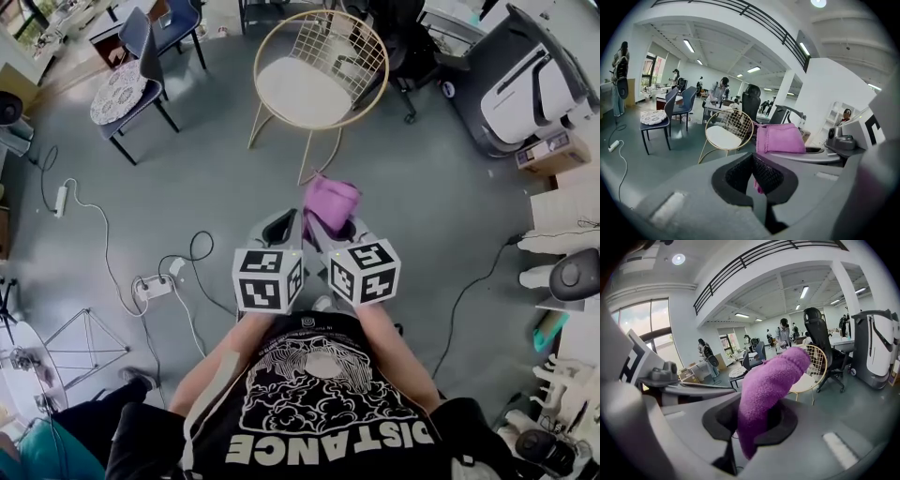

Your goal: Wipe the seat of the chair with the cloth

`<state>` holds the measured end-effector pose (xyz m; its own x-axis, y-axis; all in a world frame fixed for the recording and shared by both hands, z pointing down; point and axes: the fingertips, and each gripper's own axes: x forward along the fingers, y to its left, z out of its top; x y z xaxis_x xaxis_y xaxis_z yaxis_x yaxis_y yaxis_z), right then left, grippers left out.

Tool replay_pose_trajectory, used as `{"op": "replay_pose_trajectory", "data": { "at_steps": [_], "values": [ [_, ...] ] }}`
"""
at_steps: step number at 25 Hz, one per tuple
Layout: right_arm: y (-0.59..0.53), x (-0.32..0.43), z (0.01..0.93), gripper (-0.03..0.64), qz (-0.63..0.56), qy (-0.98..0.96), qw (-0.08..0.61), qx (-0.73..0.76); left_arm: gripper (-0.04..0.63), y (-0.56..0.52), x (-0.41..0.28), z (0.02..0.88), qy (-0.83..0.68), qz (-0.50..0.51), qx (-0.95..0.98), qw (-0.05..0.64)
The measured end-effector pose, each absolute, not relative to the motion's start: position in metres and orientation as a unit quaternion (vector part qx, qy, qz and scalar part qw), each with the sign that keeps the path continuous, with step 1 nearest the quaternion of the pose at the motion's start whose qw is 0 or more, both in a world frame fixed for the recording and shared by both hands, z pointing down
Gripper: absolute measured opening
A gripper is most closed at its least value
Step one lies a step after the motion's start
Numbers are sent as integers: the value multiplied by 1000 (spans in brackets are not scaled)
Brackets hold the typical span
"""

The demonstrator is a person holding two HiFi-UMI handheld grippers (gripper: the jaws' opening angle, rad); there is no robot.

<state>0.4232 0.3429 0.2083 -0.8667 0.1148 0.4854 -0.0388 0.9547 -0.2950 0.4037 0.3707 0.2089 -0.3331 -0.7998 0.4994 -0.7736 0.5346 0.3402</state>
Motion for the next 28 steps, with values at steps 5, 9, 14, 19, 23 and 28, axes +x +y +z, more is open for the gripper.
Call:
{"op": "replay_pose_trajectory", "data": {
  "at_steps": [5,9,14,19,23,28],
  "values": [
    [354,405,207,63,146,-955,257,-15,-8,383,386,207,-817,-19,485,312],
    [363,389,204,63,144,-957,251,-15,-8,395,370,205,-819,-17,483,309],
    [379,377,204,64,142,-958,249,-19,-8,410,356,208,-821,-18,480,309],
    [380,369,209,64,149,-957,249,-24,-8,412,351,213,-821,-13,478,312],
    [379,357,213,64,157,-955,250,-35,-8,412,342,216,-825,-9,469,316],
    [374,333,215,64,157,-954,249,-53,-8,408,318,217,-833,-5,455,314]
  ]
}}
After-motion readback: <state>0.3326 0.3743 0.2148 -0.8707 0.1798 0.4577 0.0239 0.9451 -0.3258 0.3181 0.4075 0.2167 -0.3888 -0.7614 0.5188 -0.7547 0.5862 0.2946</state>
